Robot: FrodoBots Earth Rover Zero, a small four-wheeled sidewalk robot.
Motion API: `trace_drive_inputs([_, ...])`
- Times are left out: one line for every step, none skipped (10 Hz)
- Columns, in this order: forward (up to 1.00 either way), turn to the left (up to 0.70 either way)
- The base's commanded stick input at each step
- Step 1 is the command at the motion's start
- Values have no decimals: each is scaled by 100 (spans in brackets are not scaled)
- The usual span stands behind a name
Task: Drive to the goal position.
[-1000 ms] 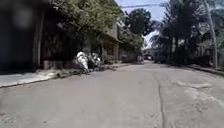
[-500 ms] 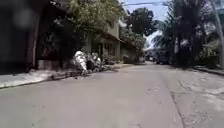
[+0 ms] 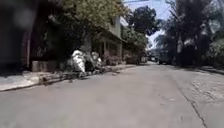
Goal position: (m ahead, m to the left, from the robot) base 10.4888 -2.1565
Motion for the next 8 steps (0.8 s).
trace_drive_inputs([100, 0])
trace_drive_inputs([100, 0])
trace_drive_inputs([100, 0])
trace_drive_inputs([100, 0])
trace_drive_inputs([100, 0])
trace_drive_inputs([100, 0])
trace_drive_inputs([100, 0])
trace_drive_inputs([100, 0])
